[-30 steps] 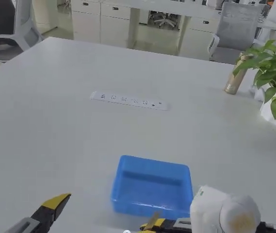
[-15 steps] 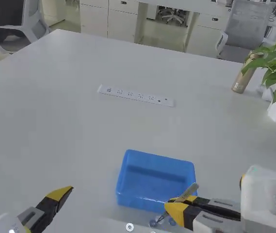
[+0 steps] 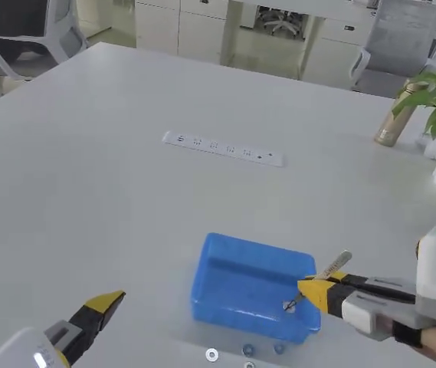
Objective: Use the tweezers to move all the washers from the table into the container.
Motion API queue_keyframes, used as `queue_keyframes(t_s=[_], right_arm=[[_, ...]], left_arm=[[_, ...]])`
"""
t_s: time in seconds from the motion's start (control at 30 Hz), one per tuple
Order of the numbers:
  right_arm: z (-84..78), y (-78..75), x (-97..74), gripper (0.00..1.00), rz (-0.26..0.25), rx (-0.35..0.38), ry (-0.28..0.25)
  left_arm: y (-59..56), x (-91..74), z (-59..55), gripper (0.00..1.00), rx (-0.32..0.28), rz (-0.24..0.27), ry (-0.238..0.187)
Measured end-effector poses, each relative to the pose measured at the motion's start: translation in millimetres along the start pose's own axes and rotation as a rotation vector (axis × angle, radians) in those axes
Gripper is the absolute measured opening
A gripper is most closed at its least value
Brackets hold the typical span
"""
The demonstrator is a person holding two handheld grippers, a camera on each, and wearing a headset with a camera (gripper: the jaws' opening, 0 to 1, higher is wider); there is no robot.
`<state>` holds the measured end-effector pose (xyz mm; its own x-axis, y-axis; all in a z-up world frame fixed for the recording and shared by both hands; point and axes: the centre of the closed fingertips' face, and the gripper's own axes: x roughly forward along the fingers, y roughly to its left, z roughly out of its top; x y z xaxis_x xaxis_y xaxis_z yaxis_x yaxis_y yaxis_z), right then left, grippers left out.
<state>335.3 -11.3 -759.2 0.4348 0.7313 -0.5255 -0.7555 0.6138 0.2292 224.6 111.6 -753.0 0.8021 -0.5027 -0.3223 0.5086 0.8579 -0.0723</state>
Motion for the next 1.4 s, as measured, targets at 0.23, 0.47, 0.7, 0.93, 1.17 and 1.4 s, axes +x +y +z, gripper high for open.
queue_keyframes(t_s=[0.23,0.47,0.7,0.93,1.17,1.4], right_arm=[[-9.7,-24.9,16.2,0.03,-0.052,0.028,0.049],[-15.4,-35.0,31.1,0.03,-0.068,0.01,0.081],[-22.8,-35.6,36.3,0.03,-0.066,0.002,0.101],[-25.2,-34.5,39.2,0.03,-0.068,-0.015,0.106],[-28.0,-36.1,40.9,0.03,-0.075,-0.051,0.118],[-25.7,-35.3,36.8,0.04,-0.084,-0.069,0.11]], left_arm=[[-0.7,0.9,-4.0,0.96,0.011,-0.003,0.024],[-2.6,1.5,-5.4,0.95,0.024,-0.011,0.035],[-2.1,1.6,-7.4,0.93,0.026,-0.011,0.043],[-1.7,1.2,-9.8,0.92,0.027,-0.009,0.054],[-1.9,0.9,-7.8,0.91,0.015,-0.013,0.042],[-2.9,0.7,-7.0,0.92,0.014,-0.019,0.04]])
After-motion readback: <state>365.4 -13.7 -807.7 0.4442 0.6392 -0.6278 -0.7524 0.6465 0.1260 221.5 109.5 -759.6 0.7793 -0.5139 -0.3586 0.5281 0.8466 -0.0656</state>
